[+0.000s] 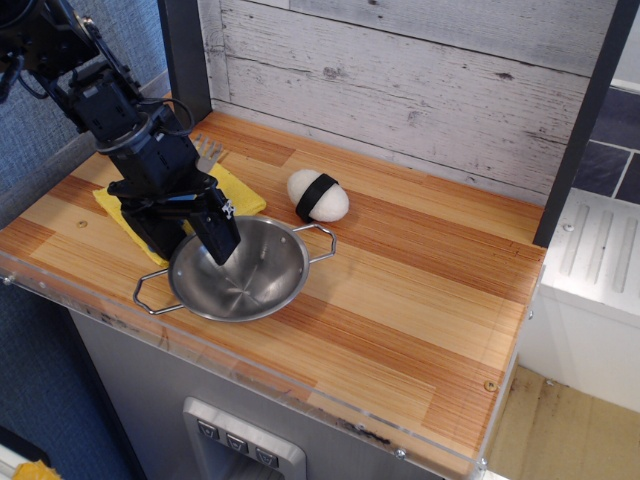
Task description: Place the colander on the back right corner of the table
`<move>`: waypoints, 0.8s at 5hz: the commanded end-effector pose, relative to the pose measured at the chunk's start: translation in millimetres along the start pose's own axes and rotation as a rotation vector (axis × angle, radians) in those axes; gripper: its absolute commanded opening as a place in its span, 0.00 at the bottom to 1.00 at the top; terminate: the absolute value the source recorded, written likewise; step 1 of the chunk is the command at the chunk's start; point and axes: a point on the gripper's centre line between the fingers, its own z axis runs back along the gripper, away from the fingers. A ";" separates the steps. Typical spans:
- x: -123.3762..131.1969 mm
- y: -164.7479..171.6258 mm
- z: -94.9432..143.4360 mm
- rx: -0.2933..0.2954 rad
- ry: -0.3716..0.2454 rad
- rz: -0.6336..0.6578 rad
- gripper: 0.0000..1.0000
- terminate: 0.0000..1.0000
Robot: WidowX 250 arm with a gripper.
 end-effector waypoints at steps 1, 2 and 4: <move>-4.0 -8.3 -1.2 -0.017 0.009 -0.060 0.00 0.00; -3.9 -8.3 0.9 -0.010 -0.004 -0.061 0.00 0.00; -2.3 -9.8 3.7 -0.012 -0.019 -0.051 0.00 0.00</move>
